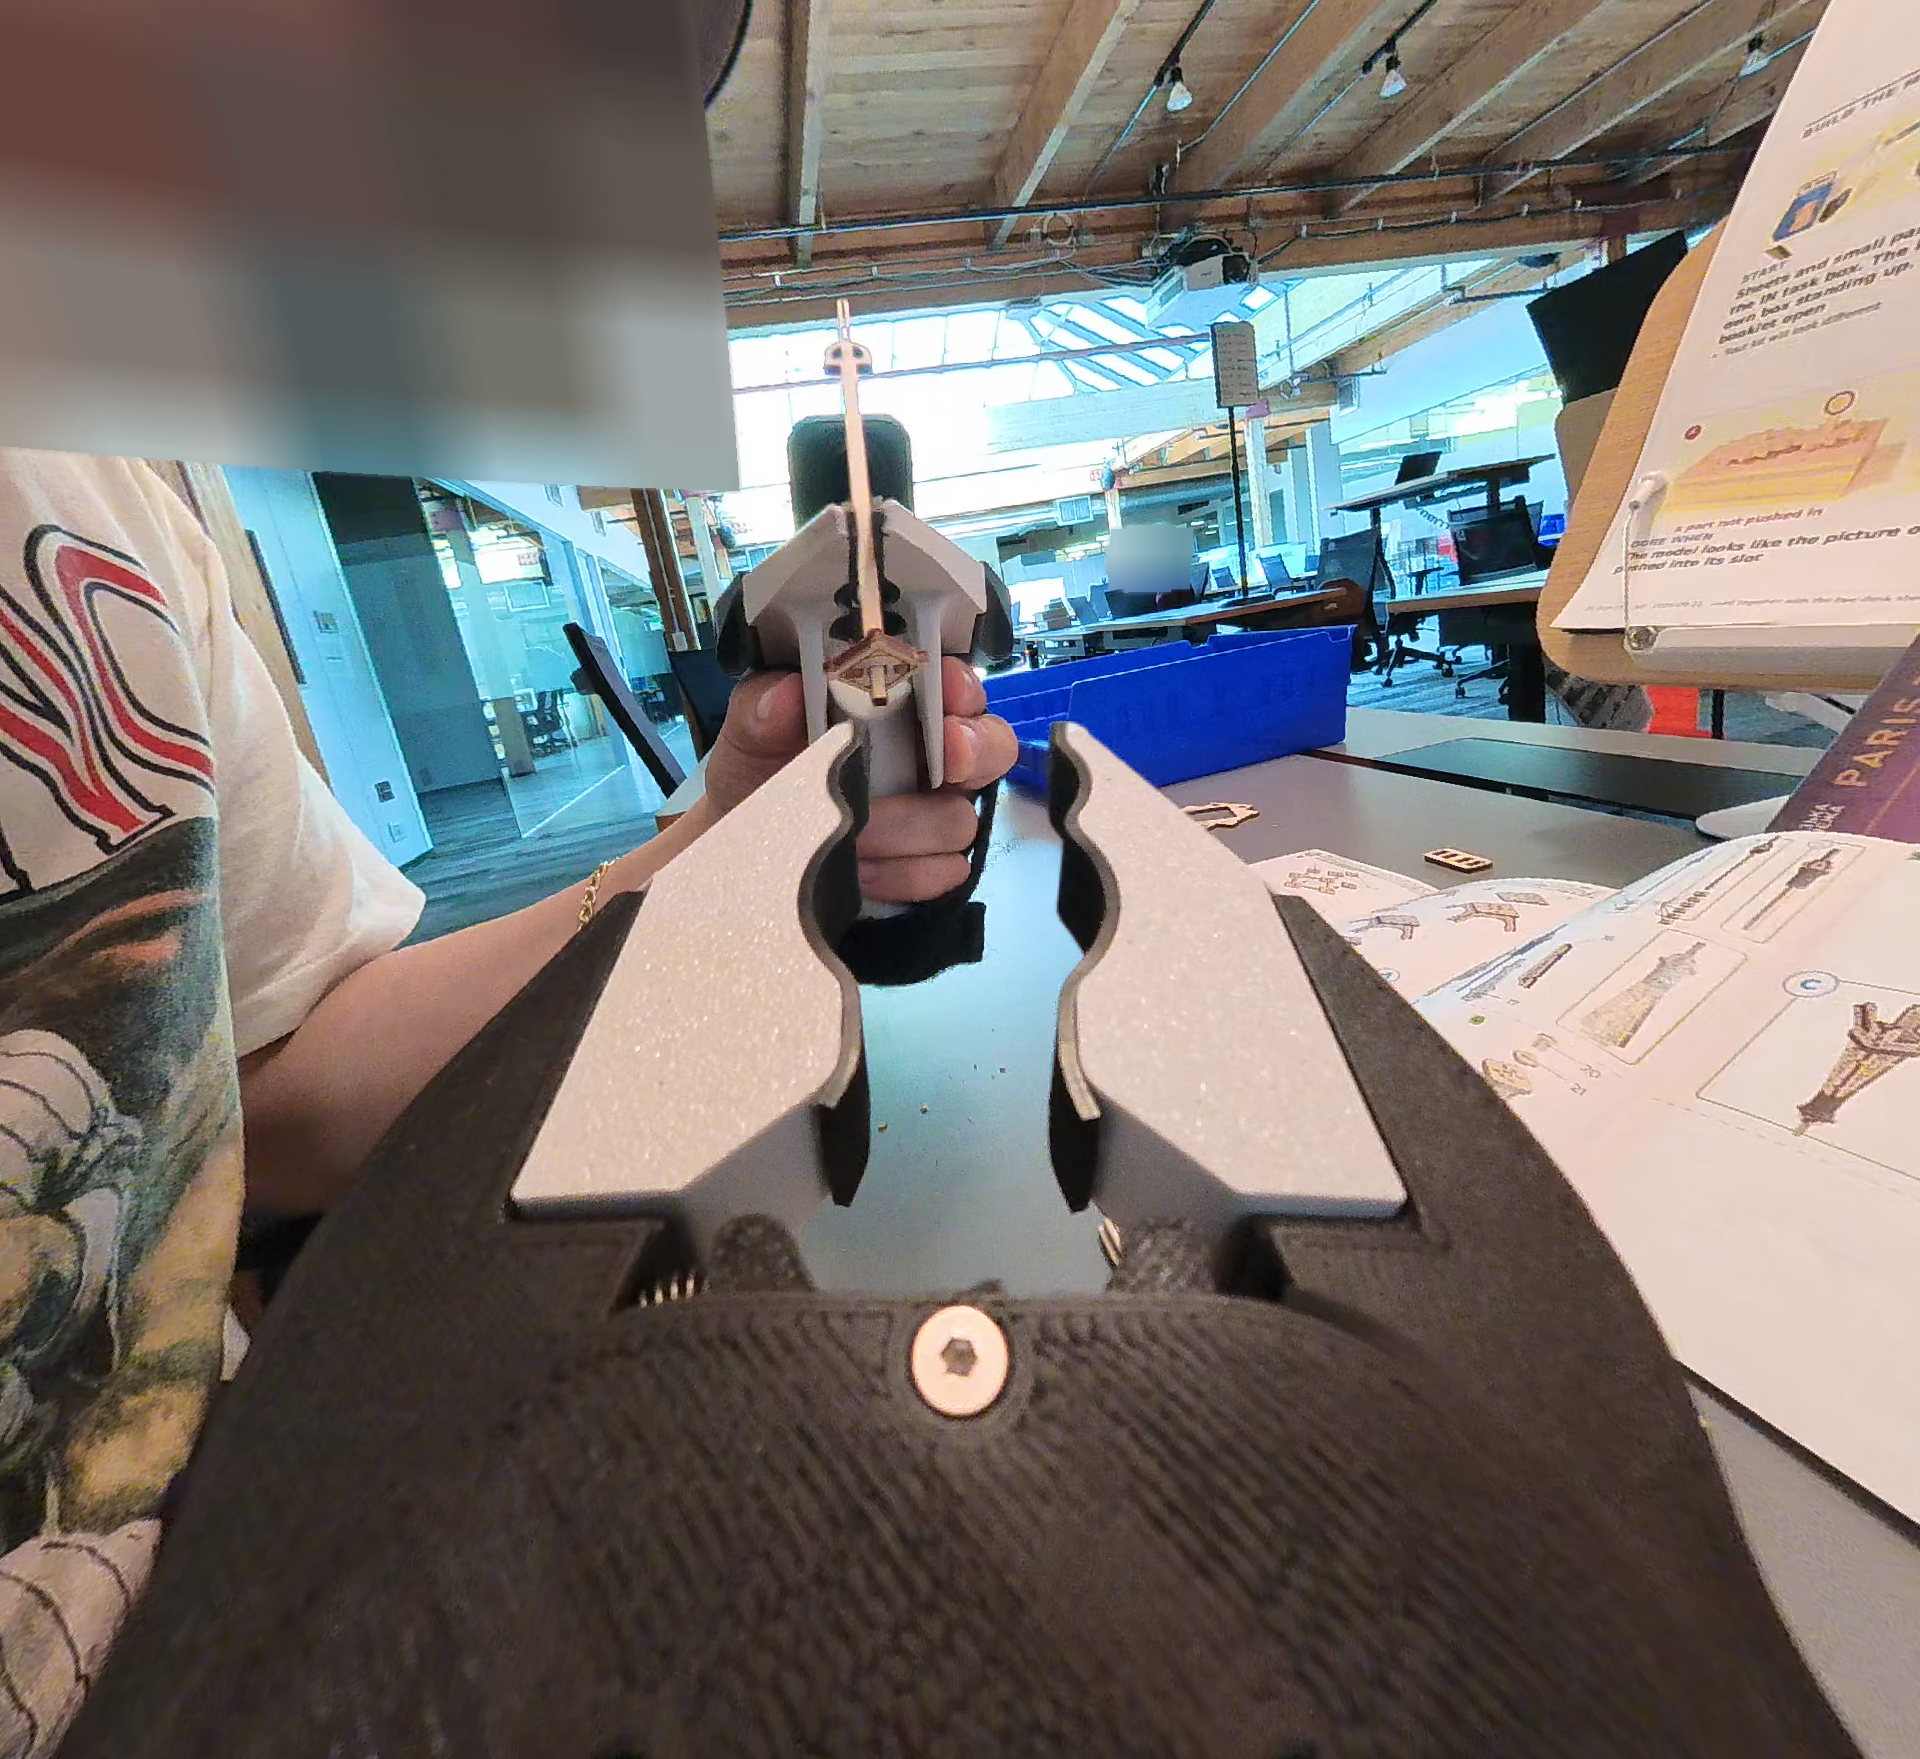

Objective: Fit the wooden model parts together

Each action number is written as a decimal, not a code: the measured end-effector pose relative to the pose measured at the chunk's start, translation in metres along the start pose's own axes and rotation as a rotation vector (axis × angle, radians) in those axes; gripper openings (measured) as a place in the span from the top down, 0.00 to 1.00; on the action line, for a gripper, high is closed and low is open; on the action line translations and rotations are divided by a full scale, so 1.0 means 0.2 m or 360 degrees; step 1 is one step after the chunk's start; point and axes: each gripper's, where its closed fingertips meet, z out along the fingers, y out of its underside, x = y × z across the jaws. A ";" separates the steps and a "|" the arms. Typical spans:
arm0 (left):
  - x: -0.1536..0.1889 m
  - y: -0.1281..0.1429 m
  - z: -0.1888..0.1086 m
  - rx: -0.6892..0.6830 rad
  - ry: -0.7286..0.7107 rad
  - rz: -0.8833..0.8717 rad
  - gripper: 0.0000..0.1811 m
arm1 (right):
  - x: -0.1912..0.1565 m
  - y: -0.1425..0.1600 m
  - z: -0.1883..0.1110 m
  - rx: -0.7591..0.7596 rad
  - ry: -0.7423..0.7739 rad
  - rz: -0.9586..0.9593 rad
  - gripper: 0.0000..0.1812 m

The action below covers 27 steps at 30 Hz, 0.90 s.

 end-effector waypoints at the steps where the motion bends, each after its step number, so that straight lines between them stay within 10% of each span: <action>1: 0.00 0.00 0.00 -0.0006 0.0001 0.0002 1.00 | 0.00 0.00 0.00 0.0002 -0.0001 0.0001 0.82; 27: 0.05 0.05 0.03 -0.0040 0.0136 -0.0068 1.00 | -0.12 -0.04 0.00 0.0089 -0.0333 0.0449 0.88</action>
